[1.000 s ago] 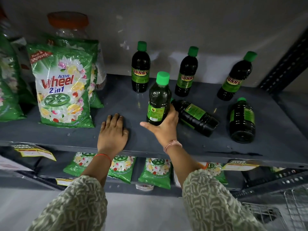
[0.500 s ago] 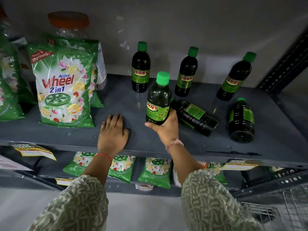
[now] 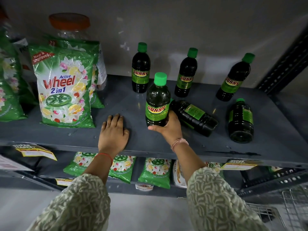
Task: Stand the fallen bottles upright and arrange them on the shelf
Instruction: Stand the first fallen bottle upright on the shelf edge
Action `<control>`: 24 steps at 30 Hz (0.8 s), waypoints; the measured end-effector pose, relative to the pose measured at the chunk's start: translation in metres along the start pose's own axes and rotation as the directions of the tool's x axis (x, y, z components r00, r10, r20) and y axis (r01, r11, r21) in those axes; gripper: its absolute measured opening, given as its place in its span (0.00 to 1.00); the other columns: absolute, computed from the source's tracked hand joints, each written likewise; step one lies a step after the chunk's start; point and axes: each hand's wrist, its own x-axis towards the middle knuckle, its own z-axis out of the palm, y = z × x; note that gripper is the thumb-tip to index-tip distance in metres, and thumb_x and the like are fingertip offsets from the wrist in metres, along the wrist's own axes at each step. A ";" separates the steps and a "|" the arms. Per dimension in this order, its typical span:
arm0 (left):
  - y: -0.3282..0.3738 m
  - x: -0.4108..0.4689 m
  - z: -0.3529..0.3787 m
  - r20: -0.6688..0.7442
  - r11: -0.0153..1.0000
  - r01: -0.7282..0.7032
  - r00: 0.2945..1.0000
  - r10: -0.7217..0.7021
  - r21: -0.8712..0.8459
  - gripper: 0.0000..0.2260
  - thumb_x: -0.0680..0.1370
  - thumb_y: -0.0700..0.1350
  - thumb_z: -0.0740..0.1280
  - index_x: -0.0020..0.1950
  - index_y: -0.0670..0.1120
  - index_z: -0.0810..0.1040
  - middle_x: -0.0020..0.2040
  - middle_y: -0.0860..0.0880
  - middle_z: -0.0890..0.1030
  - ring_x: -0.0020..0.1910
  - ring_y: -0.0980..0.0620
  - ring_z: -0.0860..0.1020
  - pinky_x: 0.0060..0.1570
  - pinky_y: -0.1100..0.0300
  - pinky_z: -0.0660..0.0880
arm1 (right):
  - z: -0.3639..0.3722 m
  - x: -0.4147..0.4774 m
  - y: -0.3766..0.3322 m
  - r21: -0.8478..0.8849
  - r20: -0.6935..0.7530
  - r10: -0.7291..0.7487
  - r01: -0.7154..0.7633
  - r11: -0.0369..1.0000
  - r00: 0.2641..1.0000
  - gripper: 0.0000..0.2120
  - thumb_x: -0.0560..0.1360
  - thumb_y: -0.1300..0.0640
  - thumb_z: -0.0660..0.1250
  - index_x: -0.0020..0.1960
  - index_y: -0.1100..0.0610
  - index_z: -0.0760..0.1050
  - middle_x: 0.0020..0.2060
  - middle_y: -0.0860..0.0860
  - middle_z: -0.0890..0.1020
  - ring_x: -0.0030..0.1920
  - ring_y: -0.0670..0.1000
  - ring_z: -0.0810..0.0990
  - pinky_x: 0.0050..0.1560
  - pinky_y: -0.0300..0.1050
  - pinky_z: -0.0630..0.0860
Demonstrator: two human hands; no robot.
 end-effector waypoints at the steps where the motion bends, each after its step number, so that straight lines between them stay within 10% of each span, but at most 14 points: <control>1: 0.000 0.000 0.000 0.001 1.000 0.001 1.000 -0.001 -0.005 0.23 0.77 0.46 0.55 0.72 0.41 0.60 0.75 0.43 0.60 0.75 0.42 0.55 0.74 0.47 0.52 | 0.001 0.000 -0.001 -0.009 -0.006 -0.006 0.006 1.000 1.000 0.33 0.56 0.57 0.80 0.58 0.56 0.71 0.57 0.57 0.79 0.58 0.55 0.77 0.61 0.55 0.73; 13: 0.004 -0.002 -0.004 0.110 0.995 -0.087 0.991 0.080 0.054 0.24 0.81 0.50 0.47 0.75 0.45 0.50 0.78 0.47 0.51 0.77 0.47 0.45 0.76 0.51 0.45 | -0.008 -0.056 0.002 -0.040 0.028 -0.038 0.039 0.998 0.999 0.25 0.61 0.57 0.78 0.55 0.54 0.74 0.47 0.46 0.80 0.49 0.46 0.79 0.51 0.40 0.73; 19: 0.003 -0.001 -0.004 0.119 0.994 -0.094 0.989 0.087 0.052 0.24 0.81 0.50 0.47 0.75 0.45 0.50 0.78 0.47 0.51 0.77 0.46 0.46 0.75 0.51 0.47 | -0.012 -0.075 -0.003 -0.023 0.051 -0.051 0.052 0.998 0.997 0.24 0.61 0.59 0.77 0.55 0.55 0.75 0.49 0.49 0.81 0.53 0.50 0.80 0.59 0.51 0.76; 24: 0.006 0.004 -0.006 0.168 0.997 -0.054 0.985 0.045 0.047 0.24 0.80 0.49 0.48 0.75 0.45 0.49 0.78 0.46 0.49 0.77 0.46 0.47 0.76 0.51 0.47 | -0.031 -0.089 -0.009 0.002 0.038 -0.031 0.031 1.000 0.999 0.46 0.61 0.50 0.77 0.72 0.55 0.57 0.71 0.53 0.67 0.70 0.49 0.64 0.71 0.48 0.61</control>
